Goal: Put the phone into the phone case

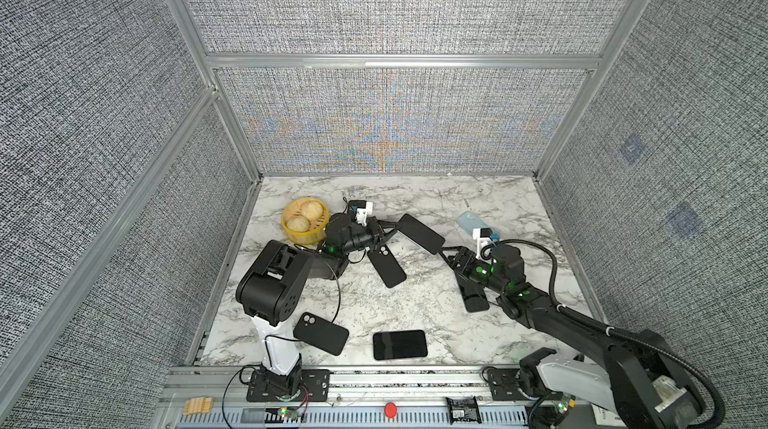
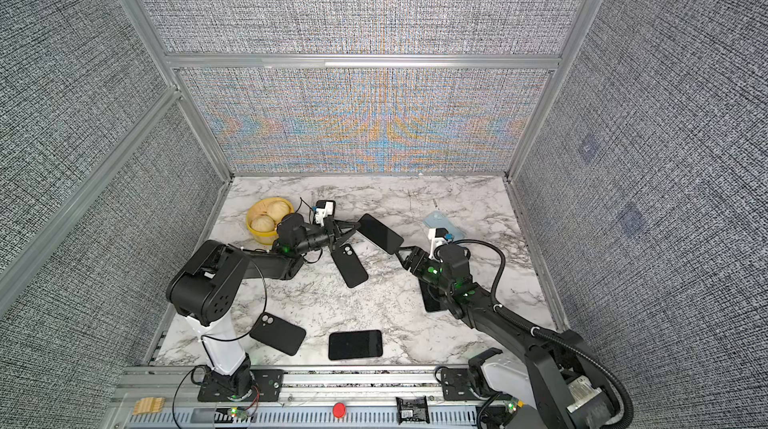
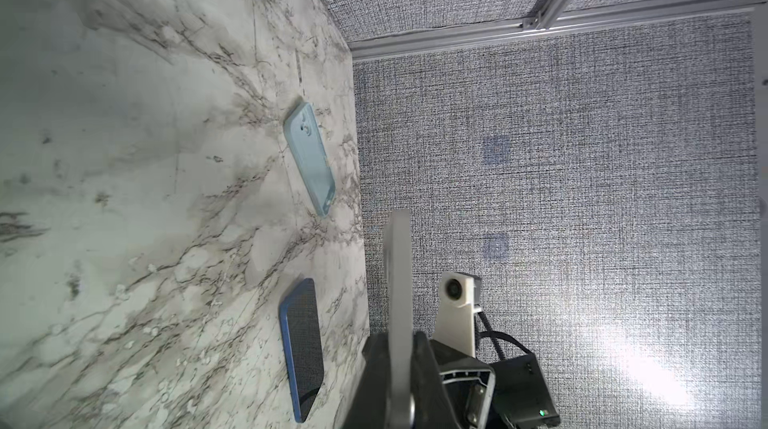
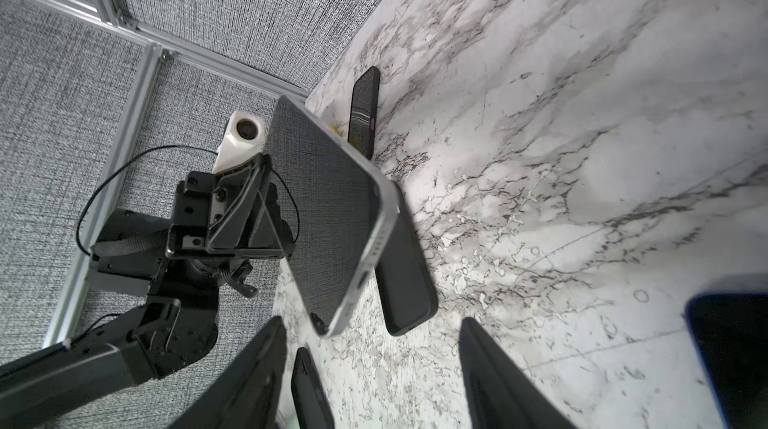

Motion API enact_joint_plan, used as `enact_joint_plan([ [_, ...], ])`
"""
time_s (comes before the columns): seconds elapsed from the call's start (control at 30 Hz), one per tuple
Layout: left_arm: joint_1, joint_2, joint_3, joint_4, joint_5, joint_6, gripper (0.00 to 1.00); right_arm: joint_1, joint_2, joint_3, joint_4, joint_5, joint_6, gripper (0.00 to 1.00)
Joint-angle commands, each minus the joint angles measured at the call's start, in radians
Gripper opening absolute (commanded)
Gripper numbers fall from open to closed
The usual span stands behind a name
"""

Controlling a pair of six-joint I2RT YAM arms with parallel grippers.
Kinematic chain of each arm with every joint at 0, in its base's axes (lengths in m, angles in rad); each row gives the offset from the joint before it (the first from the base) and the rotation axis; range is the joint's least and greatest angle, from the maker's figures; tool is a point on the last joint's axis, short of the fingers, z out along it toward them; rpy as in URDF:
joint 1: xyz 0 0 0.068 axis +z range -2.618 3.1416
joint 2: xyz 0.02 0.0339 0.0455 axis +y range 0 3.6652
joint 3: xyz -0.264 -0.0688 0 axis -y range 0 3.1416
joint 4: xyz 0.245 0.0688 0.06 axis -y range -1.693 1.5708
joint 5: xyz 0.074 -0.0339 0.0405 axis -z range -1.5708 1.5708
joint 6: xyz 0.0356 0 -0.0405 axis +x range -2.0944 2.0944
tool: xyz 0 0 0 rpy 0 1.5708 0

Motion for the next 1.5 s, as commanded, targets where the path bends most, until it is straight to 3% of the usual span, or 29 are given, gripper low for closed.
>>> enact_joint_plan([
  [0.0, 0.002, 0.006, -0.004, 0.134, -0.003, -0.049, 0.0, -0.019, 0.038, -0.009, 0.233, -0.054, 0.092, 0.61],
  [0.23, 0.002, 0.002, -0.03, 0.172, -0.017, -0.067, 0.0, -0.031, 0.192, -0.004, 0.492, -0.116, 0.174, 0.47],
  [0.5, 0.001, 0.003, -0.04, 0.193, -0.016, -0.078, 0.0, -0.037, 0.364, 0.018, 0.732, -0.168, 0.29, 0.24],
  [0.93, 0.002, -0.026, -0.064, 0.146, -0.016, -0.042, 0.0, -0.041, 0.376, 0.026, 0.749, -0.184, 0.299, 0.1],
  [1.0, 0.002, -0.051, -0.073, 0.098, -0.016, -0.009, 0.21, -0.049, 0.36, 0.023, 0.727, -0.187, 0.295, 0.09],
  [1.13, 0.014, -0.133, -0.075, -0.116, -0.008, 0.134, 0.62, -0.077, 0.311, 0.016, 0.647, -0.208, 0.272, 0.08],
  [1.23, 0.038, -0.22, -0.031, -0.472, -0.022, 0.342, 0.77, -0.103, 0.272, 0.004, 0.565, -0.225, 0.245, 0.07],
  [1.37, 0.042, -0.268, 0.166, -1.128, -0.198, 0.746, 0.81, -0.141, 0.216, -0.021, 0.426, -0.246, 0.176, 0.05],
  [1.47, 0.041, -0.201, 0.314, -1.434, -0.342, 0.942, 0.81, -0.161, 0.195, -0.041, 0.364, -0.263, 0.132, 0.04],
])
